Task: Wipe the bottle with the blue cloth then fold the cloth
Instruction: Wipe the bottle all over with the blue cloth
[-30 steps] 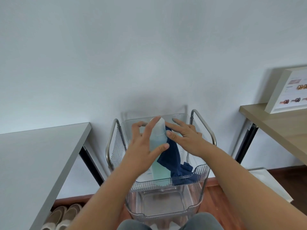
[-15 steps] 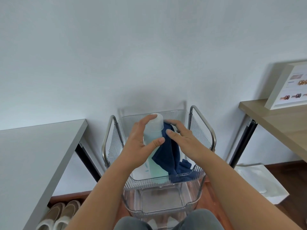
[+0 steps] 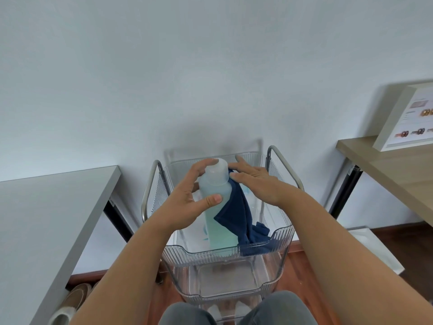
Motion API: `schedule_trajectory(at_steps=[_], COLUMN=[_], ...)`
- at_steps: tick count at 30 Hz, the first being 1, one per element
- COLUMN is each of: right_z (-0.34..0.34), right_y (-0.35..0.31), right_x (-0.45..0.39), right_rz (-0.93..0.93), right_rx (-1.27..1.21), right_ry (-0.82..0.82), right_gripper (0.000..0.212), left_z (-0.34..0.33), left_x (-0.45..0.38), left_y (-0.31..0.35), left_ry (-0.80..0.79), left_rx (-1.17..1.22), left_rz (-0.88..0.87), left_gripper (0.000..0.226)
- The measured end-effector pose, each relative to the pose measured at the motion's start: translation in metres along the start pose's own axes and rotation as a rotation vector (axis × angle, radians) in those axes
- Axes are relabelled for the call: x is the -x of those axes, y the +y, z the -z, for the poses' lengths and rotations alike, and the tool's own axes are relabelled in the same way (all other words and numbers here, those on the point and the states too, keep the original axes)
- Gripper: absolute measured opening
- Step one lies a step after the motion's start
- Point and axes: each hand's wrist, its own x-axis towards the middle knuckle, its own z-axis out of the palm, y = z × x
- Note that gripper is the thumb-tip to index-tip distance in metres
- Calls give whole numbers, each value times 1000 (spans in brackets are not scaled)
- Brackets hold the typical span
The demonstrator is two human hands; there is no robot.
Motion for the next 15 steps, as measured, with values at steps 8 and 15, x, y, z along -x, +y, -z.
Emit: schedule_trajectory(at_steps=[8,15], right_z=[-18,-11], right_y=[9,7], right_x=[3,5], right_rz=[55,44], right_rx=[-45,10], right_ry=[153,76], right_gripper=[28,23], left_z=[-38,-22], left_x=[18,11], left_y=[16,10], left_ry=[295,242], left_rx=[-408,-336], left_rz=[61,-20], left_gripper=[66,62])
